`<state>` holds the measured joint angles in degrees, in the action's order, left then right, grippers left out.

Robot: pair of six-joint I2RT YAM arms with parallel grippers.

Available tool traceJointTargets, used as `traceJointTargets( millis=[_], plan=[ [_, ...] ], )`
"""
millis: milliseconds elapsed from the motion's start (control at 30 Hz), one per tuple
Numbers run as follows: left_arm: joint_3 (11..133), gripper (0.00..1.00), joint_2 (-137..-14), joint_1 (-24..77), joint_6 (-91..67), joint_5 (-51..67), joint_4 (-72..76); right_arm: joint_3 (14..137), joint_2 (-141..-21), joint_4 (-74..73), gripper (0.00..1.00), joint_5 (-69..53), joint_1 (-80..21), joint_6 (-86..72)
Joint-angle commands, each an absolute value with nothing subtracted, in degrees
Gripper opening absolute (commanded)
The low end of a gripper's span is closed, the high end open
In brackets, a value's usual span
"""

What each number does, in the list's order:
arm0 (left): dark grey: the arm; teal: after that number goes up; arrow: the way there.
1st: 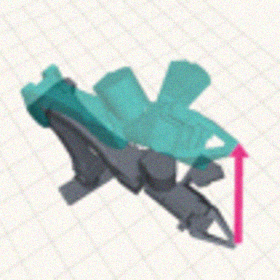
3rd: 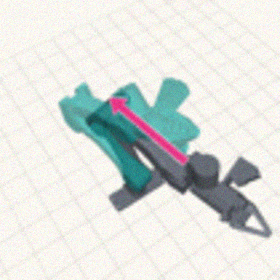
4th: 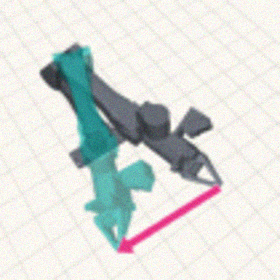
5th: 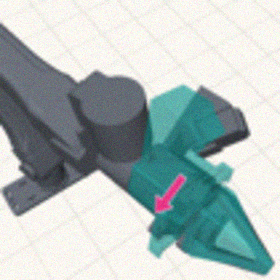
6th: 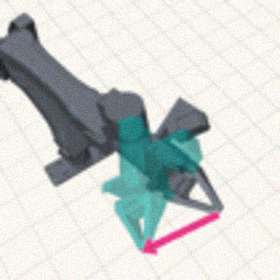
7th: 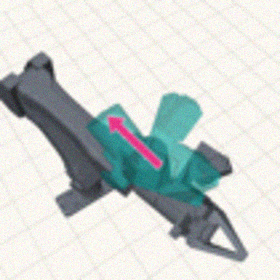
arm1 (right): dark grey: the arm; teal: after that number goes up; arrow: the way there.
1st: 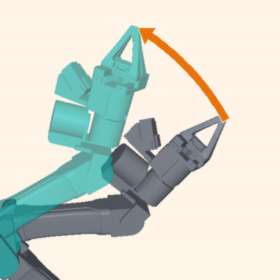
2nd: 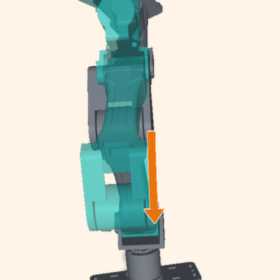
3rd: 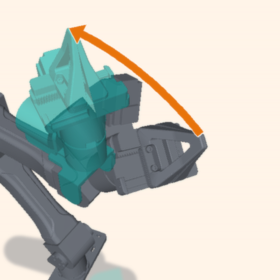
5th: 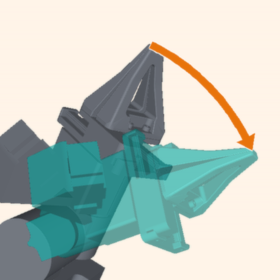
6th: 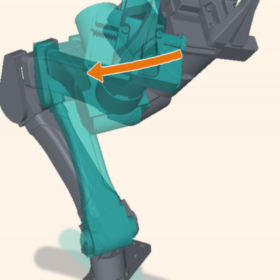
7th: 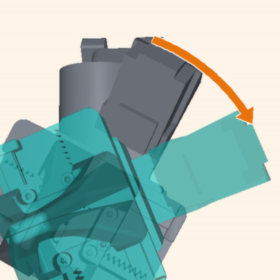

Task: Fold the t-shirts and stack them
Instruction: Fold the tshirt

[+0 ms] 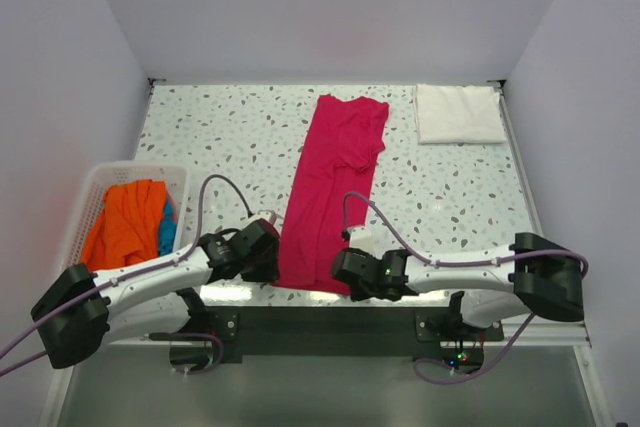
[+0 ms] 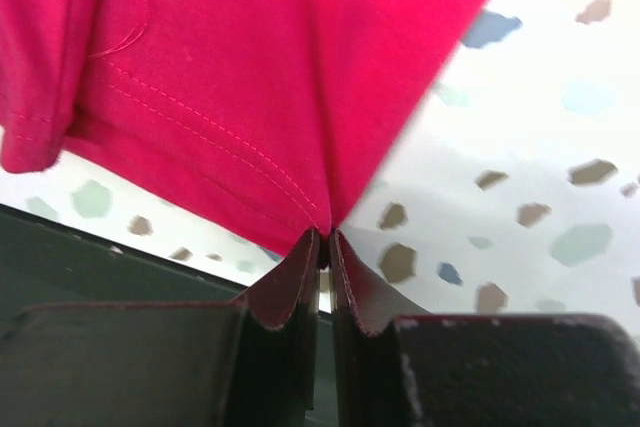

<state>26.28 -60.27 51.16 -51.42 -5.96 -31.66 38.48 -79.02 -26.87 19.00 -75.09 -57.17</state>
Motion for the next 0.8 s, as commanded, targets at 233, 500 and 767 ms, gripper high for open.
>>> traceJointTargets(
  millis=[233, 500, 767],
  plan=[
    [25.2, 0.14, -64.7, 57.1, -52.6, -0.4, -21.4, 31.3, -61.0, -39.5, 0.09, 23.0, -75.4, -63.8],
    [25.4, 0.07, -63.0, 62.0, -57.0, -0.6, -23.6, 30.0, -54.5, -40.5, 0.29, 20.6, -75.4, -64.1],
    [25.8, 0.44, -54.5, 62.2, -59.9, -2.8, -27.5, 26.7, -50.3, -40.4, 0.59, 20.1, -75.4, -70.8]
  ],
)
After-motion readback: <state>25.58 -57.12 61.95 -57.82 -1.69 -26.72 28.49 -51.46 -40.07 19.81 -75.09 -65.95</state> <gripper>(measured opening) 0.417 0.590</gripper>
